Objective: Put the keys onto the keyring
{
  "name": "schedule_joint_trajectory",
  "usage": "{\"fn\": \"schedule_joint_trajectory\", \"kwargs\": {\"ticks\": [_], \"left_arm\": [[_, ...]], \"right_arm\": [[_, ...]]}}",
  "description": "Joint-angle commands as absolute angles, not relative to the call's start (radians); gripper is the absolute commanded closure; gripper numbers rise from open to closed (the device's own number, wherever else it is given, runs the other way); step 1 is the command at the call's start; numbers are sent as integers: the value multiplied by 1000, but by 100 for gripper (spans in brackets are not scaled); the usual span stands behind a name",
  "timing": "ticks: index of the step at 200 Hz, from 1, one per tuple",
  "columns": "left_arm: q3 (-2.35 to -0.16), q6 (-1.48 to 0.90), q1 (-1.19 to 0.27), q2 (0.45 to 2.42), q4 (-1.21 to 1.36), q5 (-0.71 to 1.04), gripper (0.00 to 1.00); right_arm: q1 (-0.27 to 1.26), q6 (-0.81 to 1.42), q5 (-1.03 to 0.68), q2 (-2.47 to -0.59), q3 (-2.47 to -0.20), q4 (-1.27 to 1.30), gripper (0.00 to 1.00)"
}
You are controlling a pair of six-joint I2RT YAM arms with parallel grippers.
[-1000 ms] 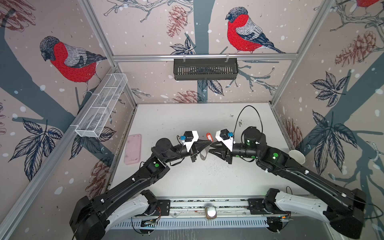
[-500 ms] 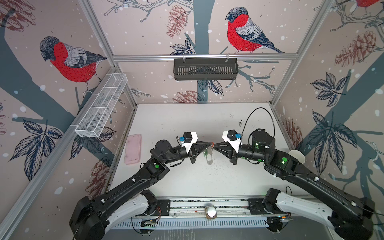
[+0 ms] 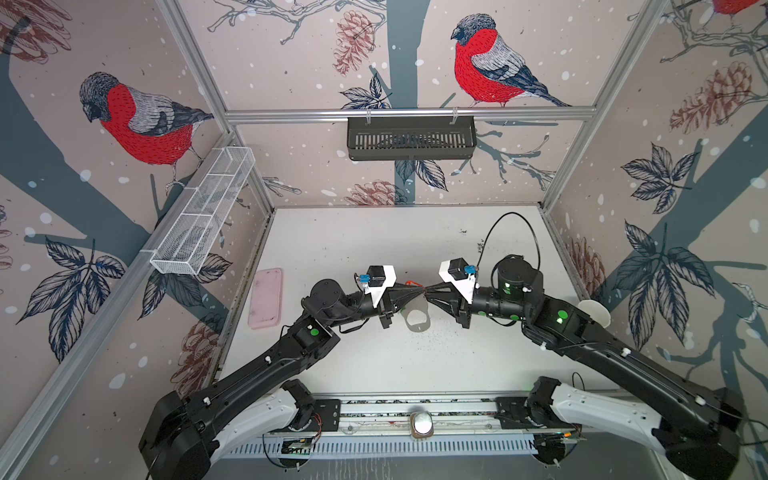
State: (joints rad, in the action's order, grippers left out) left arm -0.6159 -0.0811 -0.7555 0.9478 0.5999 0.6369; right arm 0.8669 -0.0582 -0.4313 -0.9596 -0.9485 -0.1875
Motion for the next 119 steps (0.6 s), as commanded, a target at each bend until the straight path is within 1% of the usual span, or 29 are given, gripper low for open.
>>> {"fn": "schedule_joint_trajectory", "kwargs": {"ticks": [1, 19, 51, 119], "left_arm": [[-608, -89, -755, 938, 692, 670, 100], [-595, -82, -756, 927, 704, 668, 100], [-590, -81, -755, 933, 708, 666, 100], [-599, -92, -755, 952, 718, 694, 100]], "right_arm": [[867, -80, -421, -967, -969, -198, 81], [867, -84, -380, -944, -970, -221, 80], [867, -77, -361, -875, -947, -198, 72], [867, -65, -422, -917, -937, -155, 72]]}}
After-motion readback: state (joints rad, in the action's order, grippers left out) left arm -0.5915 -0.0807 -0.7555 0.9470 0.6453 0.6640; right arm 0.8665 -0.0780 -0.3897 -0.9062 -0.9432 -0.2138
